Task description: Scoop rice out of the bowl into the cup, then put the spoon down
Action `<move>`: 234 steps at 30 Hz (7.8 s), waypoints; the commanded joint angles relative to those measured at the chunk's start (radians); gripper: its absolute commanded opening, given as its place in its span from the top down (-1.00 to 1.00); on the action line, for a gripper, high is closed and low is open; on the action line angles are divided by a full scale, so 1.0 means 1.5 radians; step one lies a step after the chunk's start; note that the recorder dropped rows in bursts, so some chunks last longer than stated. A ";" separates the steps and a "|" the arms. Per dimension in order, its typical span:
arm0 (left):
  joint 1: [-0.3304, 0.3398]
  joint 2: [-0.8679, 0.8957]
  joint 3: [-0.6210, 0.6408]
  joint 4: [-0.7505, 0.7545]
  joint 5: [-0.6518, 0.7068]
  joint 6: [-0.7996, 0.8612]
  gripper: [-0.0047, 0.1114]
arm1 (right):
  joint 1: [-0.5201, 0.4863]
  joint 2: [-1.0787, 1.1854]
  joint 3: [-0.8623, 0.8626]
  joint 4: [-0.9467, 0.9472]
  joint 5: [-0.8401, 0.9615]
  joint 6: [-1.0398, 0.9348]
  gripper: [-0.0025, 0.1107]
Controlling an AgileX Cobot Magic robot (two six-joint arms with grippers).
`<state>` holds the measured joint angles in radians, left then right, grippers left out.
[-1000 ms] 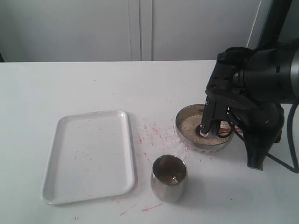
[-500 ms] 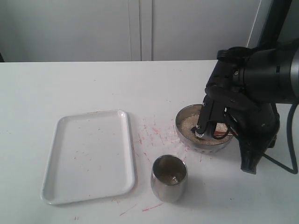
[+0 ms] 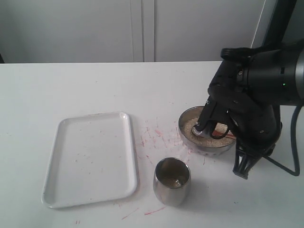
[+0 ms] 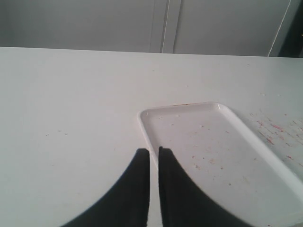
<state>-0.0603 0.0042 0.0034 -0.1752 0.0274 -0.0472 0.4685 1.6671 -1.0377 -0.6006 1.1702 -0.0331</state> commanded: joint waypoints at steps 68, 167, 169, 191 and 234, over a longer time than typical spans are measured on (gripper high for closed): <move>-0.002 -0.003 -0.002 -0.006 -0.003 -0.001 0.67 | -0.045 -0.219 0.082 0.257 -0.046 -0.005 0.96; -0.002 -0.003 -0.002 -0.006 -0.003 -0.001 0.67 | 0.195 -0.372 0.196 -0.031 -0.042 0.040 0.96; -0.002 -0.003 -0.002 -0.006 -0.003 -0.001 0.67 | 0.195 -0.372 0.196 -0.033 -0.035 0.022 0.96; -0.002 -0.003 -0.002 -0.006 -0.003 -0.001 0.67 | 0.195 -0.372 0.196 -0.081 -0.059 -0.011 0.96; -0.002 -0.003 -0.002 -0.006 -0.003 -0.001 0.67 | 0.312 -0.397 0.314 -0.212 -0.069 0.144 0.96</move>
<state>-0.0603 0.0042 0.0034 -0.1752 0.0274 -0.0472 0.9195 1.0795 -0.5767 -0.8626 1.0696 0.1443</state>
